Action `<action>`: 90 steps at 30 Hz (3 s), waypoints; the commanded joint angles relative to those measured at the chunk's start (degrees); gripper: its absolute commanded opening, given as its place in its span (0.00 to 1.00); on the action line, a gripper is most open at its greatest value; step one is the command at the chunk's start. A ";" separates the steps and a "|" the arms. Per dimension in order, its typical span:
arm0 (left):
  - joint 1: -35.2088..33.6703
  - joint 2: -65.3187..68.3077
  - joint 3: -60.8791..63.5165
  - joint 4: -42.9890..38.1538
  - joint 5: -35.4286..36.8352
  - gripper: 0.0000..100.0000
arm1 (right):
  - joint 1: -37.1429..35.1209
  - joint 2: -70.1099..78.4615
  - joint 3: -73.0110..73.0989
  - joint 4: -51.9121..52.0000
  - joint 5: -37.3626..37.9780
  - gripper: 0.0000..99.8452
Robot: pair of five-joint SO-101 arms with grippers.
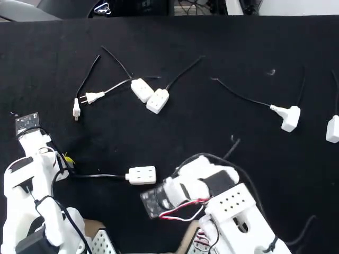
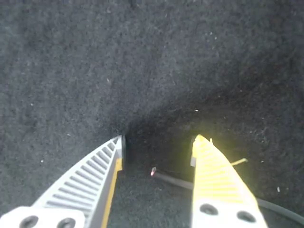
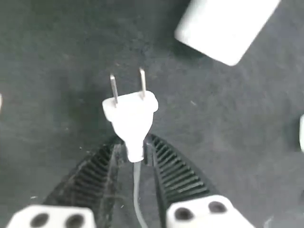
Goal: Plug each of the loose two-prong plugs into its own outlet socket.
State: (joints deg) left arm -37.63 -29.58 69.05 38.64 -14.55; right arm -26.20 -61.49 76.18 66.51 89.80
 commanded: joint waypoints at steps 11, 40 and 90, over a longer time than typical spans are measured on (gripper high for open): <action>-1.71 0.09 0.13 -2.29 0.79 0.23 | 0.09 -0.22 3.30 0.26 -28.84 0.21; -1.98 0.09 0.13 -2.29 0.79 0.23 | 0.09 37.49 -12.35 -5.98 -18.46 0.16; 26.07 -6.24 -37.23 32.26 11.08 0.23 | -2.99 22.81 -18.07 -31.30 -74.55 0.01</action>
State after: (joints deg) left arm -15.03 -30.90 32.57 73.98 -5.58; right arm -28.22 -36.00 57.36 38.64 18.68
